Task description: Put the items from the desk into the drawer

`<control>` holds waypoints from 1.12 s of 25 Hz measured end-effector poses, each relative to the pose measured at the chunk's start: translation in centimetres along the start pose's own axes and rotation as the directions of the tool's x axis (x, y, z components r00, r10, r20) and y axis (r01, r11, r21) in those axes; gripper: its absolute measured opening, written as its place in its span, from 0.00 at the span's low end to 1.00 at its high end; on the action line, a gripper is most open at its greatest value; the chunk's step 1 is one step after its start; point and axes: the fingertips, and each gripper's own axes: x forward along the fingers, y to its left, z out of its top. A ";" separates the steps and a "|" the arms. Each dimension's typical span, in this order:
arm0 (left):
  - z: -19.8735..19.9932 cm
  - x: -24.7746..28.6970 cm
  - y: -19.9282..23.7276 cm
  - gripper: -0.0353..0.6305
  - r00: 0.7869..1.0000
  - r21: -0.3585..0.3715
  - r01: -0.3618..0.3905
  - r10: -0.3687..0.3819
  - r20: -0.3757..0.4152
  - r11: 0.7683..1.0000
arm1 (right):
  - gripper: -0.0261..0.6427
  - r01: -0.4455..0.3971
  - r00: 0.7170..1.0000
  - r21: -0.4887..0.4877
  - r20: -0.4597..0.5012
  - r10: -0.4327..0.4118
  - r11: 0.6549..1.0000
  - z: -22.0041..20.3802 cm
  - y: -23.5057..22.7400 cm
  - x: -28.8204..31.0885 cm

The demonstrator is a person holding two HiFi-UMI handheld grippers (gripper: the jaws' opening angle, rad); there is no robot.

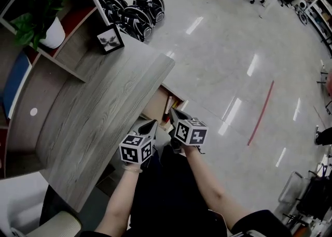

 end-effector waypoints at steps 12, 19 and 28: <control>4.4 -3.9 -5.4 0.07 0.990 0.102 0.050 -0.062 0.124 0.994 | 0.03 -0.064 0.968 -0.180 0.228 0.104 0.982 6.6 5.1 -8.1; 6.8 -7.0 -8.5 0.07 0.969 0.145 0.108 -0.137 0.205 0.984 | 0.03 -0.111 0.899 -0.346 0.365 0.243 0.932 9.2 11.1 -13.0; 7.3 -8.0 -7.5 0.07 0.969 0.207 0.068 -0.114 0.217 0.976 | 0.02 -0.112 0.877 -0.292 0.421 0.233 0.950 9.9 10.9 -14.8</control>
